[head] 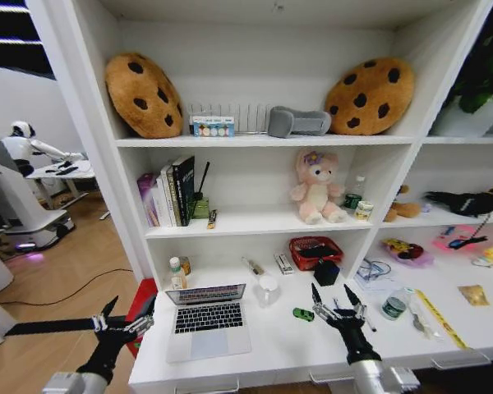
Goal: Organize the objects on the table.
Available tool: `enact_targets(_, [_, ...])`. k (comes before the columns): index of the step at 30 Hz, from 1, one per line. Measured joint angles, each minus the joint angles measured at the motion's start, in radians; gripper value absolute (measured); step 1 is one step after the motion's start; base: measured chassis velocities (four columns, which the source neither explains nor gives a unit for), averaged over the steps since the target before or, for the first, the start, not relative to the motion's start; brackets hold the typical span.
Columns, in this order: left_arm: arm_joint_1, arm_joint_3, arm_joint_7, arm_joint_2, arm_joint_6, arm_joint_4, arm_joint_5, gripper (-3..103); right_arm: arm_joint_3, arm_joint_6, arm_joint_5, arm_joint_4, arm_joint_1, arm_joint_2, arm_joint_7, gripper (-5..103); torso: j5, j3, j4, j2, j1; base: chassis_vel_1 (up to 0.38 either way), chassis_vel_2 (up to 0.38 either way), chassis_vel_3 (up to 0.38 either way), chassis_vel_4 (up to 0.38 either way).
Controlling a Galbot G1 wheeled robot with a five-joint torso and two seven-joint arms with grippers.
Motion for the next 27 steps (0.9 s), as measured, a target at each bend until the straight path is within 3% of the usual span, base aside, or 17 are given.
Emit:
enact_targets(6, [-0.104,0.007,-0.029,0.175,0.048,0.054,-0.127,100,0.013,0.014,-0.024,-0.015,-0.014,0.012,0.000,100,-0.0002,0.000,0.0002,-0.001,0.002,0.000,0.000,0.000,0.000])
enact_targets(11, [-0.170,0.022,-0.046,0.255,0.068,0.073,-0.180,102,0.018,0.019,-0.036,-0.024,-0.018,0.021,0.000,100,-0.0002,0.000,0.0002,-0.001,0.001,0.000,0.000,0.000,0.000])
enact_targets(13, [-0.227,0.045,-0.049,0.336,0.078,0.105,-0.209,98,0.024,0.024,-0.040,-0.034,-0.018,0.028,0.001,100,0.0000,0.000,0.0002,-0.001,0.001,0.000,0.000,0.000,0.000])
enact_targets(15, [-0.227,0.045,-0.049,0.336,0.078,0.105,-0.209,98,0.024,0.024,-0.040,-0.034,-0.018,0.028,0.001,100,0.0000,0.000,0.0002,-0.001,0.001,0.000,0.000,0.000,0.000])
enact_targets(18, [-0.292,0.081,-0.046,0.433,0.087,0.149,-0.242,89,0.042,0.028,-0.036,-0.046,-0.016,0.036,0.012,100,0.0001,0.000,0.0001,-0.001,0.001,0.000,0.000,0.000,0.000])
enact_targets(19, [-0.292,0.081,-0.046,0.433,0.087,0.149,-0.242,89,0.042,0.028,-0.036,-0.046,-0.016,0.036,0.012,100,0.0001,0.000,0.0001,-0.001,0.001,0.000,0.000,0.000,0.000])
enact_targets(21, [-0.321,0.116,-0.040,0.471,0.089,0.179,-0.256,72,0.069,0.030,-0.027,-0.058,-0.010,0.044,0.016,100,0.0000,0.000,0.0002,-0.001,0.001,0.000,0.000,0.000,0.000])
enact_targets(25, [-0.337,0.156,-0.025,0.499,0.089,0.194,-0.255,67,0.104,0.031,-0.010,-0.071,-0.006,0.050,0.017,100,0.0000,0.000,0.0003,-0.001,0.001,0.000,0.000,0.000,0.000])
enact_targets(27, [-0.349,0.200,-0.011,0.521,0.089,0.199,-0.244,51,0.123,0.037,-0.006,-0.085,-0.007,0.054,0.016,100,0.0002,0.000,0.0001,-0.001,0.001,0.000,0.000,0.000,0.000])
